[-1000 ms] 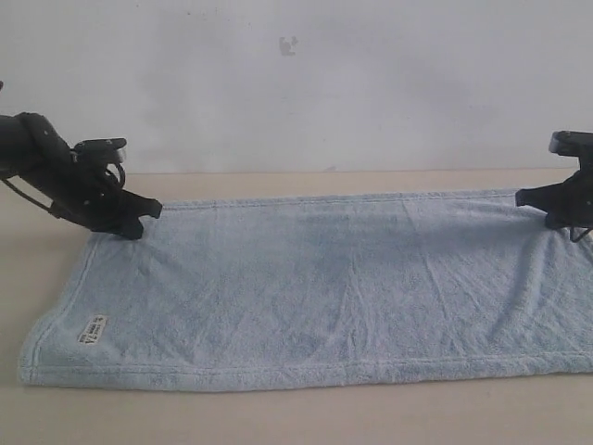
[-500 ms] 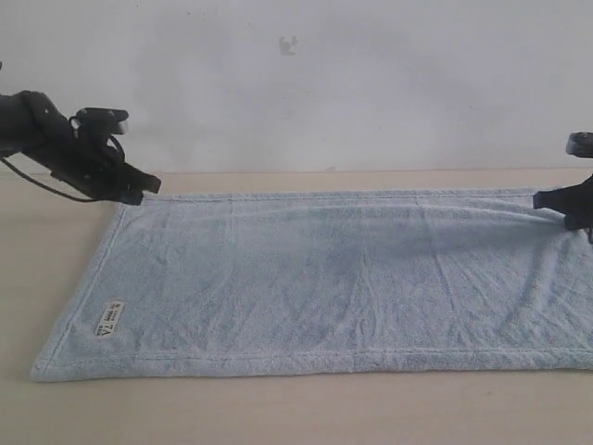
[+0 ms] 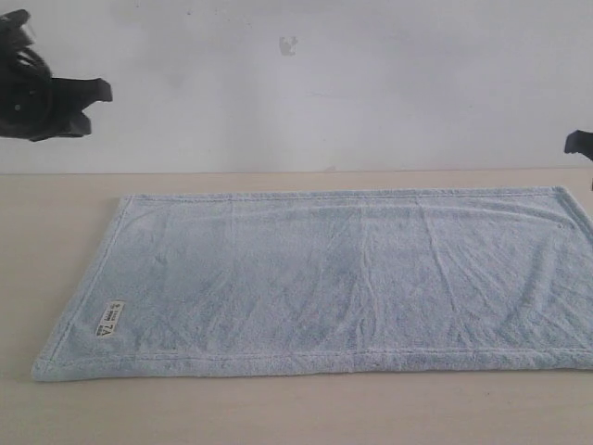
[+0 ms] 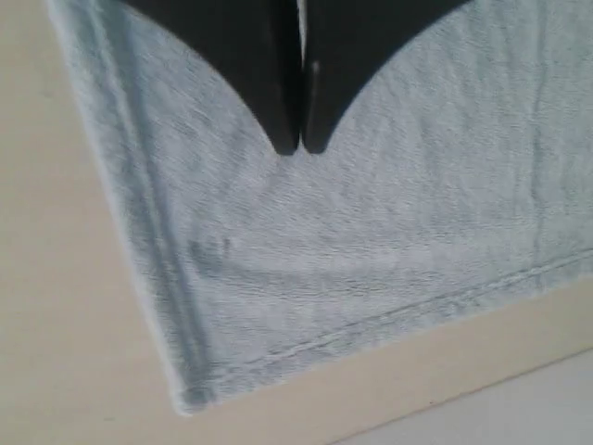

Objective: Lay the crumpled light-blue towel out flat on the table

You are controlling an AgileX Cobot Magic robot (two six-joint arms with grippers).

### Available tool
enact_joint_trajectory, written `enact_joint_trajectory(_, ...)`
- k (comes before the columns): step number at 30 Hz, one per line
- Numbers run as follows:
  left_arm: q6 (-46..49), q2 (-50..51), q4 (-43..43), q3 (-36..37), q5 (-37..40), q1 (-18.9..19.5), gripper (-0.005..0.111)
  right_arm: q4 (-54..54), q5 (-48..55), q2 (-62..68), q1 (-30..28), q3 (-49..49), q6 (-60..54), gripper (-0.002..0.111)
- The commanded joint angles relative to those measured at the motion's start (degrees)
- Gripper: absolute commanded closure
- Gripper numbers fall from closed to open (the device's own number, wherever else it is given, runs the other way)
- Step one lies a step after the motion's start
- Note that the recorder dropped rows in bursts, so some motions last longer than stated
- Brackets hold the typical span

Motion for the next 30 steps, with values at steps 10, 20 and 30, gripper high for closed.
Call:
enact_joint_trajectory(10,-1.9,-59.7,-2.9,63.7,-44.3,0.0,0.103,-3.3,-47.3,-53.5,27.6,47.7,2.6,0.109)
enact_joint_trajectory(20,-1.7,-83.9,-3.1,70.8,-42.6,0.0,0.103,-3.2,-31.0,-70.8,32.5,47.8,-6.1,0.109)
enact_joint_trajectory(30,-1.7,-92.7,-2.9,70.8,-43.0,0.1,0.103,-1.8,-34.4,-76.3,45.2,51.1,-5.9,0.109)
